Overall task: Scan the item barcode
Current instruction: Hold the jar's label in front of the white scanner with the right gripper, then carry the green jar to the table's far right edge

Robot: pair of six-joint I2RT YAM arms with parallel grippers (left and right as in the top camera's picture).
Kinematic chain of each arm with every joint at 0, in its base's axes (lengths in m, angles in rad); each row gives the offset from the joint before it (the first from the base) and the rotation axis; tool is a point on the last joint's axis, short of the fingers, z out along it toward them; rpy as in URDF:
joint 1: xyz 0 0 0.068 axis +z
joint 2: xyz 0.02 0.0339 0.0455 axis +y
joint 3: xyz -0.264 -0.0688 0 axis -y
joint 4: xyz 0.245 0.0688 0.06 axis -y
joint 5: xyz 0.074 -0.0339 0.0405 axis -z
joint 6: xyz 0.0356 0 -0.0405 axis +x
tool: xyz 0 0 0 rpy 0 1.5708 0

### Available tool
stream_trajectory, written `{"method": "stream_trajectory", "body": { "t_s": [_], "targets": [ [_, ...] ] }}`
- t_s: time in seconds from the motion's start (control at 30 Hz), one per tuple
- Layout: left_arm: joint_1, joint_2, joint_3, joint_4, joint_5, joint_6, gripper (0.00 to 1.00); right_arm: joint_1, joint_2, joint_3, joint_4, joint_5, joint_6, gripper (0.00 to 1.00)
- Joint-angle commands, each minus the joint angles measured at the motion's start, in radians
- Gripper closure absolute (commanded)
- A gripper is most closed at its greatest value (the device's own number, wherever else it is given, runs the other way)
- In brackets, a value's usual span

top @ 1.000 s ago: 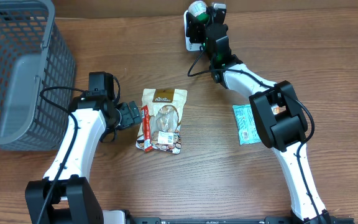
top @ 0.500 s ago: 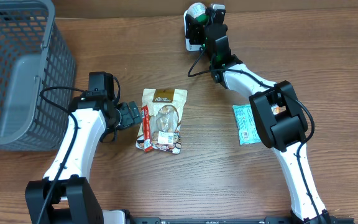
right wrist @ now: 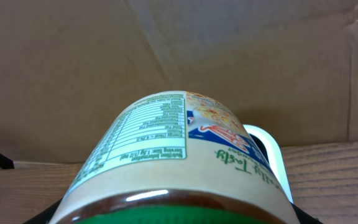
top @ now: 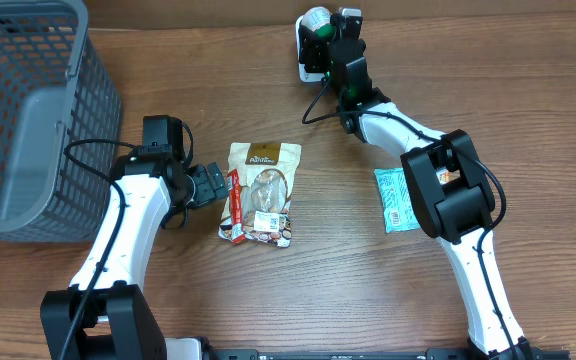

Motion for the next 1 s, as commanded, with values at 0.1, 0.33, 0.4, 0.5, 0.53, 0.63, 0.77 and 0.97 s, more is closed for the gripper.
{"method": "stream_trajectory", "body": {
  "t_s": [0.1, 0.33, 0.4, 0.5, 0.53, 0.63, 0.77, 0.97],
  "targets": [
    [-0.003, -0.004, 0.015, 0.001, -0.002, -0.009, 0.00, 0.004, -0.027, 0.015, 0.045, -0.020, 0.005, 0.96],
    [-0.003, -0.004, 0.015, 0.001, -0.002, -0.009, 0.00, 0.004, -0.086, 0.016, 0.075, -0.020, 0.004, 0.96],
    [-0.003, -0.004, 0.015, 0.002, -0.002, -0.009, 0.00, 0.004, -0.121, 0.016, 0.073, -0.026, 0.004, 0.96],
    [-0.003, -0.004, 0.015, 0.002, -0.002, -0.009, 0.00, 0.003, -0.183, 0.016, 0.066, -0.063, 0.004, 0.96],
    [-0.003, -0.004, 0.015, 0.001, -0.002, -0.009, 0.00, 0.002, -0.206, 0.016, 0.055, -0.074, 0.004, 0.96],
    [-0.003, -0.004, 0.015, 0.002, -0.002, -0.009, 0.00, 0.002, -0.334, 0.016, -0.063, -0.087, 0.004, 0.96],
    [-0.003, -0.004, 0.015, 0.002, -0.002, -0.009, 0.00, -0.001, -0.488, 0.016, -0.295, -0.087, 0.004, 0.96],
    [-0.003, -0.004, 0.015, 0.002, -0.002, -0.009, 0.00, -0.028, -0.722, 0.016, -0.755, -0.083, 0.004, 0.96]
  ]
}}
